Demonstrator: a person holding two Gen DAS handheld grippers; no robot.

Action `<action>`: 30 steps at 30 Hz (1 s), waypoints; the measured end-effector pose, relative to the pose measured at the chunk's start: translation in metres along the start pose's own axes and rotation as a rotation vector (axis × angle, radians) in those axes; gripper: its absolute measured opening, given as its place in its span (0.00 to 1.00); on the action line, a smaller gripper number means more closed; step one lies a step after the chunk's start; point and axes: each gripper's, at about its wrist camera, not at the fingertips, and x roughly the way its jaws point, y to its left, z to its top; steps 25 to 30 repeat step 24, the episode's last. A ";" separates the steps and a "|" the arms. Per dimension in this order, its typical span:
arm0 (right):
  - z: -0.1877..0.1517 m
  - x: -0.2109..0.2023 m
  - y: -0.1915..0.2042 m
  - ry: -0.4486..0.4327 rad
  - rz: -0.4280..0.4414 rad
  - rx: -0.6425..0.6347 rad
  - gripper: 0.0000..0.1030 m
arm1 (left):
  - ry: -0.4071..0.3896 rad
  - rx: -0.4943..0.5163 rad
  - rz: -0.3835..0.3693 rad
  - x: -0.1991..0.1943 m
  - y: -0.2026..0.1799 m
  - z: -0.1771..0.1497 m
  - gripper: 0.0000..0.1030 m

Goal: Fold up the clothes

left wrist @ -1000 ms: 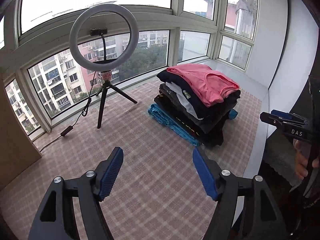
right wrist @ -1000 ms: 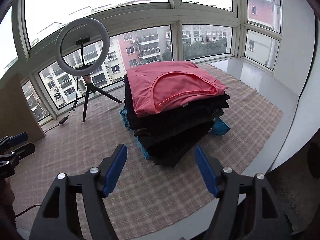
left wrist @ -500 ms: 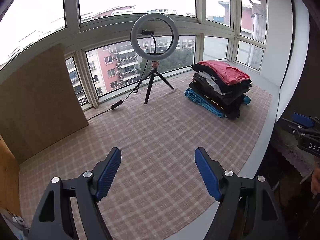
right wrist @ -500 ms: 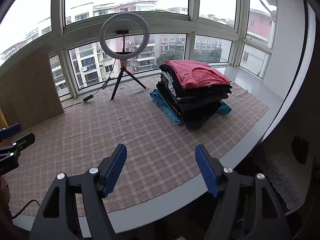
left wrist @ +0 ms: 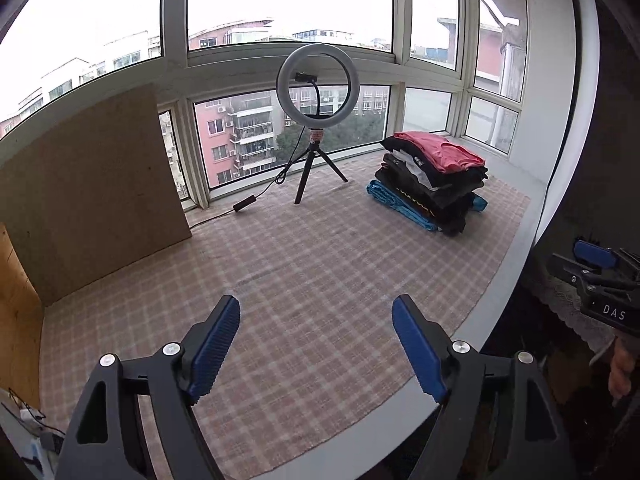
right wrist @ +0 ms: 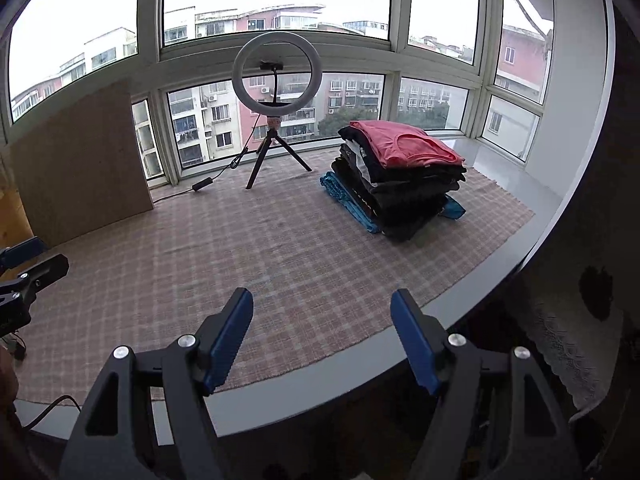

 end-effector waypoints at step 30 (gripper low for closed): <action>-0.014 -0.012 -0.006 -0.005 0.000 -0.034 0.69 | -0.016 0.046 -0.002 -0.015 -0.027 -0.009 0.76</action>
